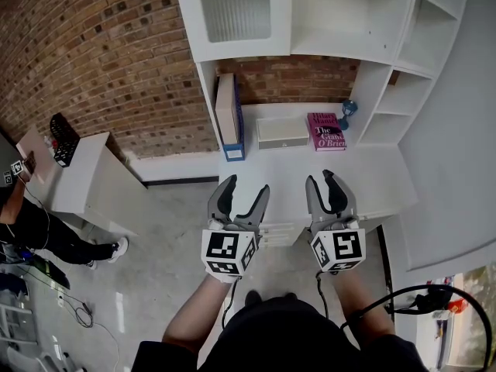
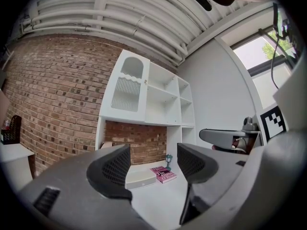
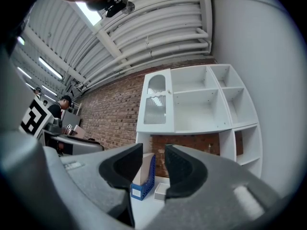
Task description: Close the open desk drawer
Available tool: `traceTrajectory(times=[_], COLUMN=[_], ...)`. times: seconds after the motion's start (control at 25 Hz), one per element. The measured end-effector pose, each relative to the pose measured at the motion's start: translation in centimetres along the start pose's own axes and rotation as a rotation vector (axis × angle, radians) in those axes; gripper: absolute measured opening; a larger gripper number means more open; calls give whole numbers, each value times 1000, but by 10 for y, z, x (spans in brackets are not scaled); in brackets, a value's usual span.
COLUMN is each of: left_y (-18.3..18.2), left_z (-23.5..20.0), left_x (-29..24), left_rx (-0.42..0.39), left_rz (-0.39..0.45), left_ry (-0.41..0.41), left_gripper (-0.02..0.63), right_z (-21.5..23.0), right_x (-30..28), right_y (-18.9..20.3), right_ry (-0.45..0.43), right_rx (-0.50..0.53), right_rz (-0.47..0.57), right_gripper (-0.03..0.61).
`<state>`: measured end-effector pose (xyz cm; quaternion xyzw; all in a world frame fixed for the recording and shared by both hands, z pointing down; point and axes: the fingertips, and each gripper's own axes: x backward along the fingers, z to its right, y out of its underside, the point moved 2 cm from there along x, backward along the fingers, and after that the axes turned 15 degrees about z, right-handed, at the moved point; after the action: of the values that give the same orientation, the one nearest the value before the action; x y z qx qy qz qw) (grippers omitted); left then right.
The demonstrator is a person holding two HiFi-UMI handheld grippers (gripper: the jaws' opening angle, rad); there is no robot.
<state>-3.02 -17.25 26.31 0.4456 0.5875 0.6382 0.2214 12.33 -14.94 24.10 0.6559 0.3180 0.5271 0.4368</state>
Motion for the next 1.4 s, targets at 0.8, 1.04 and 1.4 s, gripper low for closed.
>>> traceTrajectory(times=[0.8,1.04,1.4], left_y=[5,9,13], left_z=[-14,-21,-31], left_x=[-13,-13,-13], left_rx=[6,10,19], left_rz=[-7,-13,-14], left_ry=[10,10,11], left_gripper=[299,299,299], right_z=[-3,-7,-12], right_x=[-18,-22,-26], right_y=[10,14,19], right_ry=[-15,-20,-11], right_rx=[19,22,27], right_rz=[-10,-13,-23], right_gripper=[130,129,123])
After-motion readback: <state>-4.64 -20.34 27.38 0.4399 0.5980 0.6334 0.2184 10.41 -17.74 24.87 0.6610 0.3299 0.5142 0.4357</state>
